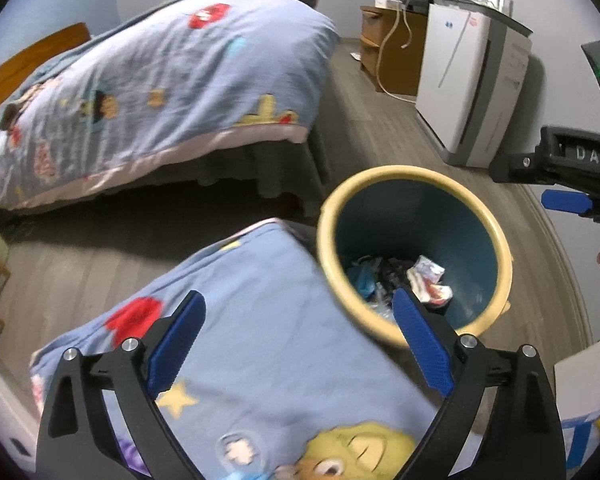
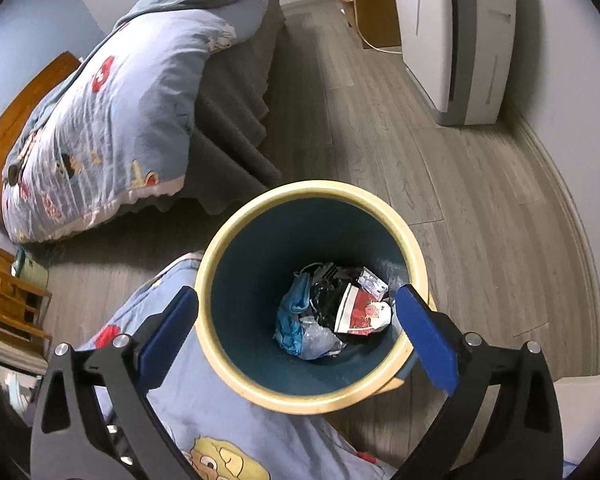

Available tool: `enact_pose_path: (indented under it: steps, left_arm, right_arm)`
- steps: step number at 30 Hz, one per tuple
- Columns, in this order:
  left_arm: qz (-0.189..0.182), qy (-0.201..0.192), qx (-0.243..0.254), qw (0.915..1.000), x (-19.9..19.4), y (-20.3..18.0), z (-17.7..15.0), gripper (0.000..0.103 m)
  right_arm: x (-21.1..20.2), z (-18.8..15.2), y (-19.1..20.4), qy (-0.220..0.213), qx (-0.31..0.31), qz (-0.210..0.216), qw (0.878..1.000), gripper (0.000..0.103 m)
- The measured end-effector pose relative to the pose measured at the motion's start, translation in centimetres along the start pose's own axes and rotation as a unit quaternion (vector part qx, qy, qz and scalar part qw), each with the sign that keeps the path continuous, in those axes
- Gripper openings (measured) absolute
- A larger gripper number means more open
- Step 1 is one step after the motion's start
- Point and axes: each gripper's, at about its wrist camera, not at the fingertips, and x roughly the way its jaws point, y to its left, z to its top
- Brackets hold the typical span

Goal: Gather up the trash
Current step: 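Move both open tools back over the cushion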

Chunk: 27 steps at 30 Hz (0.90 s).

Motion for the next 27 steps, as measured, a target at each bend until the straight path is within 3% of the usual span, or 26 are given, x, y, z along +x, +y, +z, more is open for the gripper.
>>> enact_pose_path:
  steps: [8,14,21,27]
  left_arm:
    - [0.023,-0.009,-0.044,0.9987,-6.7,6.9,-3.8,0.095]
    - [0.052,-0.006,-0.067,0.9963,-11.3,12.2,-8.3,0.096]
    - [0.070,-0.006,-0.138,0.9879,-14.3,18.0,-13.8,0.096]
    - [0.091,-0.001,-0.166,0.9820,-14.7,21.0,-16.1,0.096]
  right_arm:
    - [-3.3,-3.2,5.8,-0.008,-0.058,0.024,0.998,0.097]
    - [-4.9,-7.4,10.7,-0.001,-0.103,0.053,0.993,0.097]
    - [-4.1,-12.7,14.7,0.025,-0.159,0.045,0.986,0.097]
    - [-1.1,-18.1,15.4,0.083,-0.125,0.065,0.987,0.097]
